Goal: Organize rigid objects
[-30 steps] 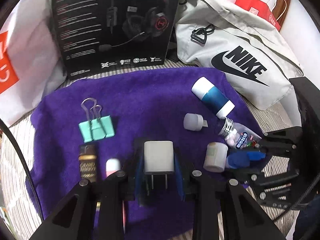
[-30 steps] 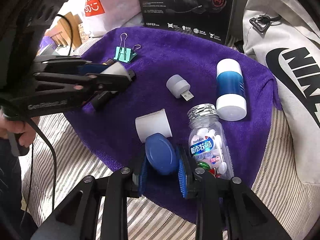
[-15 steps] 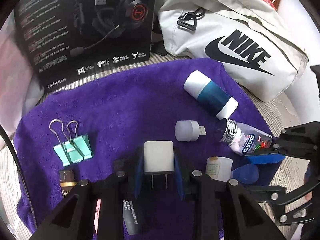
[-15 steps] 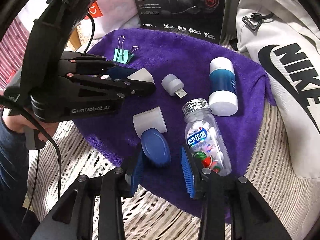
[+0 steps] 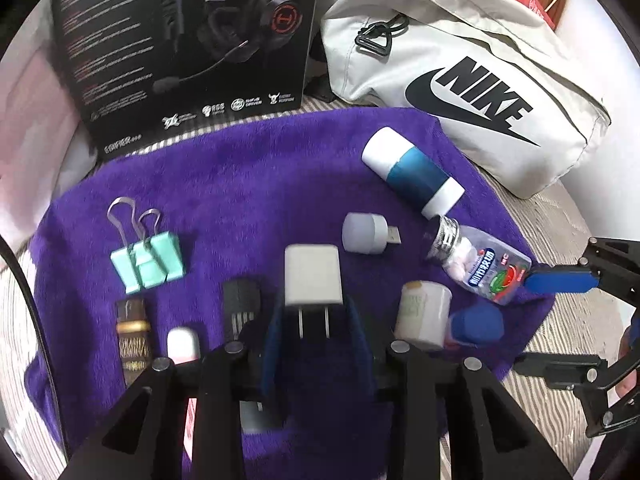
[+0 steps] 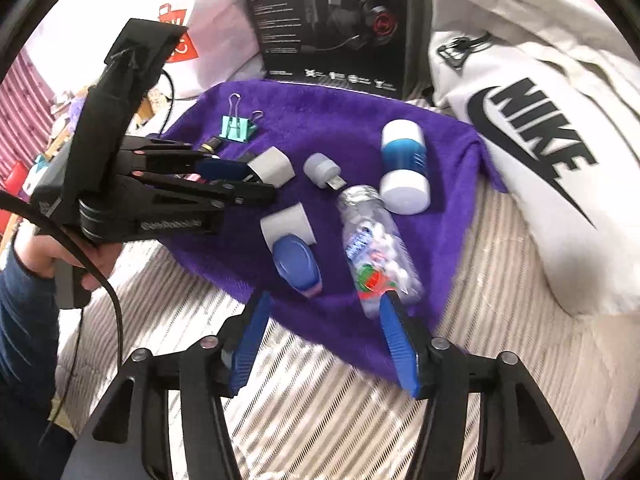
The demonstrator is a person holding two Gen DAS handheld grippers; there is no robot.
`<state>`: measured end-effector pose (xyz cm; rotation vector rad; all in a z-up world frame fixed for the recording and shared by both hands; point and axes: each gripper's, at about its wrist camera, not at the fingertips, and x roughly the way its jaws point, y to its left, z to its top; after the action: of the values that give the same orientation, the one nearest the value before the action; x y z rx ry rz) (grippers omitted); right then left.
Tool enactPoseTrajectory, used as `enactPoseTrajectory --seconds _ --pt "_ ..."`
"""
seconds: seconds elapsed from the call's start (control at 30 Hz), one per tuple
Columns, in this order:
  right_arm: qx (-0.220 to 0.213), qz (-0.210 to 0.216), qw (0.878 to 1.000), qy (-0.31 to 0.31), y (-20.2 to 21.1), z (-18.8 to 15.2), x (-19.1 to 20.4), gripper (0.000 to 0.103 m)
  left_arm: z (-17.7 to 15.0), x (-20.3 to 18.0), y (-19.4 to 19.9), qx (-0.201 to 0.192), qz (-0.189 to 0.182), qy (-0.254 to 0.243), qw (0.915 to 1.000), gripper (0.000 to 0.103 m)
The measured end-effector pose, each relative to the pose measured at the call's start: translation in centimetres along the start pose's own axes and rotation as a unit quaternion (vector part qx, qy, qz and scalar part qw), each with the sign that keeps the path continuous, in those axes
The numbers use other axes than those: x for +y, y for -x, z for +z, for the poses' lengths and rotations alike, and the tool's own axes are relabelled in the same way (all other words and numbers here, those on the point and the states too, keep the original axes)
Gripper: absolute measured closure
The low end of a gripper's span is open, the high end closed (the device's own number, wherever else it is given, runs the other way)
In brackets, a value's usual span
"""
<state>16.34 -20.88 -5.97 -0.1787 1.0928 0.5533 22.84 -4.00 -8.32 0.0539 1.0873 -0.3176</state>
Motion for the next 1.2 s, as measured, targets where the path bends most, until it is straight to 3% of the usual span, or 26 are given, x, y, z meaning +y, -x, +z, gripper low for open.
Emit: enactPoseTrajectory --seconds 0.1,0.17,0.23,0.33,0.43,0.57,0.63,0.7,0.97,1.2 --pt "0.000 -0.013 1.000 -0.007 0.7 -0.9 0.1 0.045 -0.7 0.0 1.3 -0.004 -0.009 0.010 0.9999 0.072" --pt "-0.006 -0.016 1.000 -0.018 1.3 -1.6 0.2 0.042 -1.4 -0.3 2.6 -0.011 -0.008 0.011 0.9998 0.066" --pt "-0.015 -0.017 0.999 -0.029 1.9 -2.2 0.3 0.033 -2.5 -1.0 4.2 -0.022 0.001 0.009 0.9997 0.047" --pt "-0.027 -0.023 0.998 -0.043 2.8 -3.1 0.8 0.023 -4.0 -1.6 6.2 -0.033 0.007 0.014 0.9993 0.034" --pt "-0.031 -0.014 0.998 -0.055 3.5 -4.0 1.5 0.021 -6.0 -2.5 8.5 -0.040 0.020 0.026 0.9987 0.024" --pt "-0.044 -0.008 0.997 -0.063 4.7 -4.8 2.7 0.007 -8.1 -3.6 11.2 -0.057 0.049 0.034 0.9966 0.013" --pt "-0.051 -0.017 0.997 -0.064 5.3 -5.1 3.4 0.005 -9.0 -4.0 12.0 -0.061 0.056 0.041 0.9957 0.001" --pt "-0.058 -0.023 0.996 -0.070 5.9 -5.5 4.0 0.000 -9.7 -4.2 12.9 -0.067 0.061 0.049 0.9947 0.000" --pt "-0.078 -0.036 0.990 -0.113 8.1 -6.9 4.9 0.000 -12.2 -5.3 15.8 -0.084 0.084 0.083 0.9895 0.000" --pt "-0.078 -0.044 0.988 -0.126 9.0 -8.0 5.6 0.000 -13.3 -5.5 16.1 -0.092 0.132 0.108 0.9811 0.000"
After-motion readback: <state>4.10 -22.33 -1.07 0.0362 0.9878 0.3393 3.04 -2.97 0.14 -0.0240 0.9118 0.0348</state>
